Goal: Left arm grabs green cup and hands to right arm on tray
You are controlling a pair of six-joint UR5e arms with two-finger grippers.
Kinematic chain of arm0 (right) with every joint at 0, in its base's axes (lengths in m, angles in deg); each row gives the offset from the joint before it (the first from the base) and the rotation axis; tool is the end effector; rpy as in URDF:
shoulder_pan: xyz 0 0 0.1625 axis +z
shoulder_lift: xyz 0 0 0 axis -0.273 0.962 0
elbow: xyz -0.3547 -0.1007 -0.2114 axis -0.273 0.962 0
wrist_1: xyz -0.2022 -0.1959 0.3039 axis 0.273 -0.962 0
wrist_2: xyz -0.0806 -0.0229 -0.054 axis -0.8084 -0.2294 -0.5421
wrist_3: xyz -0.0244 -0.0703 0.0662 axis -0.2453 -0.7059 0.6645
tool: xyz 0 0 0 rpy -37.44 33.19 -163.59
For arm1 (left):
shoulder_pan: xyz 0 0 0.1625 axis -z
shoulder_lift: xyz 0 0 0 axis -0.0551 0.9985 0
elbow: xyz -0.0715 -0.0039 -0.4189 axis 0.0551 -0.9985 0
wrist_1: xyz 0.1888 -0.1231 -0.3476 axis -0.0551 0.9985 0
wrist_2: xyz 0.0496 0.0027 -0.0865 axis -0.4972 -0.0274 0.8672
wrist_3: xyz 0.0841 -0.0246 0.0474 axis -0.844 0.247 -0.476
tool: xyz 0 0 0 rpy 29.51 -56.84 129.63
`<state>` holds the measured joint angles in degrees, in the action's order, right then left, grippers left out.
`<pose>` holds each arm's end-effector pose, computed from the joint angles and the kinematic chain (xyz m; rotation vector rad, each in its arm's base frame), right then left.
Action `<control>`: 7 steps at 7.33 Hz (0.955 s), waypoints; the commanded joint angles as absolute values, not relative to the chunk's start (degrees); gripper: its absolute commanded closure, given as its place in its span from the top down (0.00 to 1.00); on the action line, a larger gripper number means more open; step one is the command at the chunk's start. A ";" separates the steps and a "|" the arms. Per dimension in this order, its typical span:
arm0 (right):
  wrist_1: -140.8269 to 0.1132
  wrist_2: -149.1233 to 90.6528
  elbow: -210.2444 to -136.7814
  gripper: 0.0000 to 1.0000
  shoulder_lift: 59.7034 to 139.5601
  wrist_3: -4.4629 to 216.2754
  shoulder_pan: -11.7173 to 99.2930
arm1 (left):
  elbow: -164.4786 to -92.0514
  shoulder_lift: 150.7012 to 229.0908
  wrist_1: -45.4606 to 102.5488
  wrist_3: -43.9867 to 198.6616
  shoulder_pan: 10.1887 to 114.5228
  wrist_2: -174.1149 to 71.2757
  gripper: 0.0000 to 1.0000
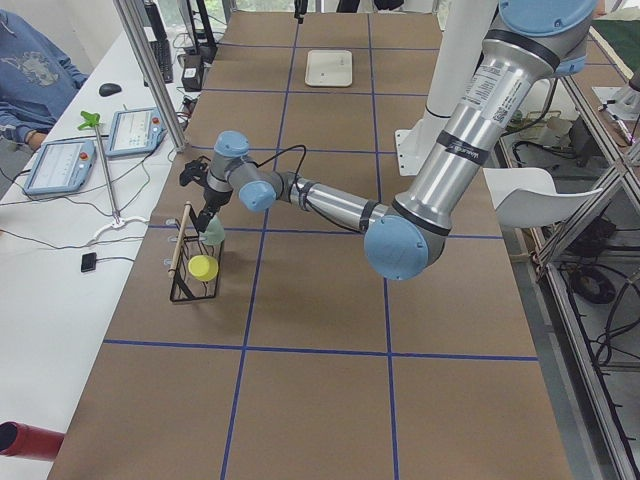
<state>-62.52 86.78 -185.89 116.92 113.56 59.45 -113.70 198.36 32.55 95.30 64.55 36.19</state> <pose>-0.0740 -0.5107 0.4520 0.3315 -0.9853 -0.1433 0.2549 -0.6775 0.4362 0.5038 0.6667 0.0633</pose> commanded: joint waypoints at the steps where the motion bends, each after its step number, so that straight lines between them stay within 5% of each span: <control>1: -62.52 86.79 -185.90 1.00 116.92 113.49 59.48 | -112.97 198.60 32.67 95.04 63.81 36.03 0.86; 4: -62.52 86.70 -185.90 1.00 116.84 113.49 59.48 | -113.49 198.60 32.59 93.04 63.72 36.12 0.24; 5: -62.52 86.70 -185.99 1.00 116.84 113.57 59.48 | -113.76 198.52 32.59 90.93 63.89 36.12 0.10; 7: -62.52 86.79 -186.07 1.00 116.66 113.58 59.48 | -116.73 197.99 32.50 90.82 64.94 36.56 0.07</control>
<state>-62.52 86.75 -186.00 116.75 113.56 59.48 -114.90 198.37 32.58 91.23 64.38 36.29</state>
